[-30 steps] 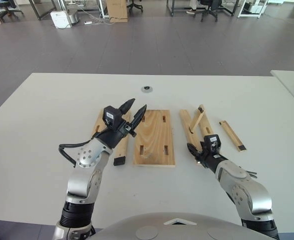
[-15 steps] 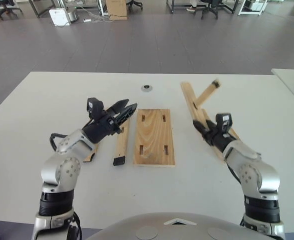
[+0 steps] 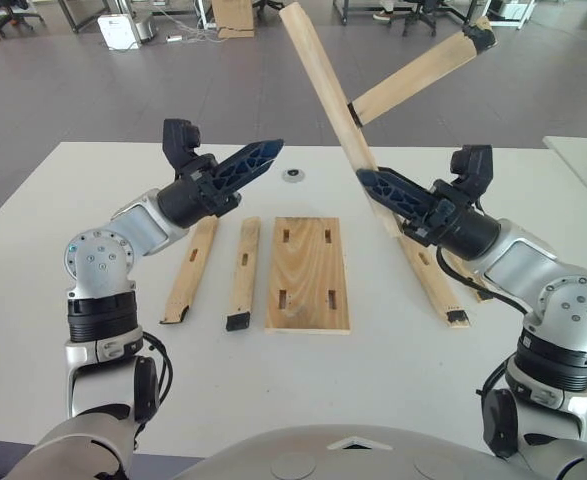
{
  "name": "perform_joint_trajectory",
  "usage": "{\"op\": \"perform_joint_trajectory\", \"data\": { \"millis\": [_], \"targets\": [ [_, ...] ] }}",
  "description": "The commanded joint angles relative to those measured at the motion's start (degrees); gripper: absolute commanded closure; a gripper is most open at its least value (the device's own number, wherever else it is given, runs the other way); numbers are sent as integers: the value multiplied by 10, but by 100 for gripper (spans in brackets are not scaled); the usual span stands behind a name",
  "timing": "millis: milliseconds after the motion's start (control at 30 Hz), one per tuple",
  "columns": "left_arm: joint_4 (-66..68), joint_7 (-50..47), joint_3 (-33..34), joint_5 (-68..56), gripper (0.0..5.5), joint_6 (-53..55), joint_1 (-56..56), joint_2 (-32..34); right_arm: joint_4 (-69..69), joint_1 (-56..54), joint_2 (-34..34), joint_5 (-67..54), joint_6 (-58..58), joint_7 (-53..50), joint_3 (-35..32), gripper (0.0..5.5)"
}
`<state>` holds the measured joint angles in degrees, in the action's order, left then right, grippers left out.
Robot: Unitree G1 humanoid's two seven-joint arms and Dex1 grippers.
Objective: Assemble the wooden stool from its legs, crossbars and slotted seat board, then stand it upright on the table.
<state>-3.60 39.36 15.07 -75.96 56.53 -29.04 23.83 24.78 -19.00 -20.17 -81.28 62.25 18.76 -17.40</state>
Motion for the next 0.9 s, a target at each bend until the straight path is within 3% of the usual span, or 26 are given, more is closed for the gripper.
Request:
{"op": "perform_joint_trajectory", "data": {
  "millis": [33, 300, 667, 900],
  "targets": [
    [10, -13, 8, -24, 135, 20, -30, 2, 4, 6, -34, -44, 15, 9, 27, 343],
    [1, -25, -3, -73, 135, 68, -22, 2, 29, 33, -100, -45, 29, 65, 88, 343],
    [-30, -32, 2, -78, 323, 65, 12, 4, 4, 27, -130, -69, -3, 75, 83, 343],
    [-32, -33, 8, -77, 339, 53, 10, 0, 18, 45, -135, -60, -3, 70, 105, 343]
  ]
}}
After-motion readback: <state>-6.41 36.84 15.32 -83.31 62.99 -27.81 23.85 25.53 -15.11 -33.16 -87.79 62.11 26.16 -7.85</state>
